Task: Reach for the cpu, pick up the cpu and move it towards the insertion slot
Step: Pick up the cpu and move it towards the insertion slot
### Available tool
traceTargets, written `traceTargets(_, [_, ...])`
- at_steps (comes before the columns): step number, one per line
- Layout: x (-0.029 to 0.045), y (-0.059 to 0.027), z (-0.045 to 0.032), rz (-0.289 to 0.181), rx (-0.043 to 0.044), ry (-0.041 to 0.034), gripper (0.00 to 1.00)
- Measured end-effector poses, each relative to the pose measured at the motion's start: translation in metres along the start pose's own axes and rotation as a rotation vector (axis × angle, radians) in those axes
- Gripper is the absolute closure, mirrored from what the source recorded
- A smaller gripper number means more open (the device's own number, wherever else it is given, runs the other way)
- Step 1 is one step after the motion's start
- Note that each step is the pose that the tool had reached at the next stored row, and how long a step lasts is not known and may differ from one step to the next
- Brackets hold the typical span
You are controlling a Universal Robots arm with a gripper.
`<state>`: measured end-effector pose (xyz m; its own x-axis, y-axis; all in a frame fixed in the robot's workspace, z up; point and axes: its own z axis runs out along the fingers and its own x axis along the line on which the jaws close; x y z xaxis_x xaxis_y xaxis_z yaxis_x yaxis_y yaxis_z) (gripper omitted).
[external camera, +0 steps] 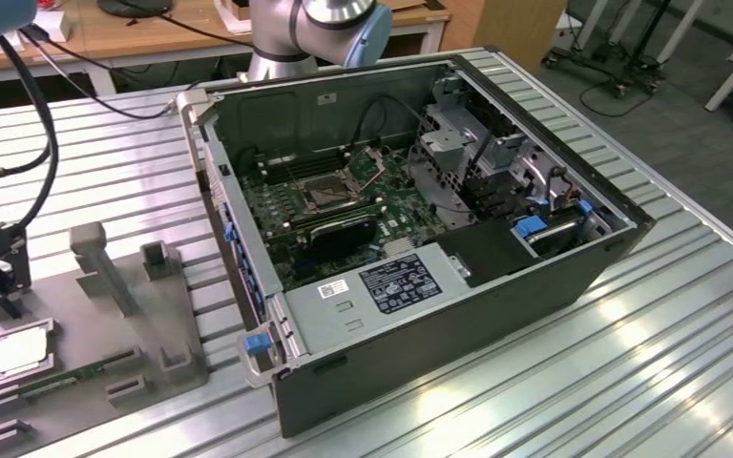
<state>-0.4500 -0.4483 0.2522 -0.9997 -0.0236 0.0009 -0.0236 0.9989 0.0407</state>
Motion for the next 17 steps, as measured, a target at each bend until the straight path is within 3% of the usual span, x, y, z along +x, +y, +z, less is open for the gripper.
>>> traceTargets(6, [0.0002, -0.0004, 0.0057, 0.000, -0.0001, -0.0005, 0.45])
traceTargets(9, [0.0002, -0.0008, 0.0078, 0.000, -0.0002, -0.0068, 0.45])
traceTargets(17, [0.0002, -0.0013, 0.0121, 0.000, -0.0014, -0.0104, 0.45])
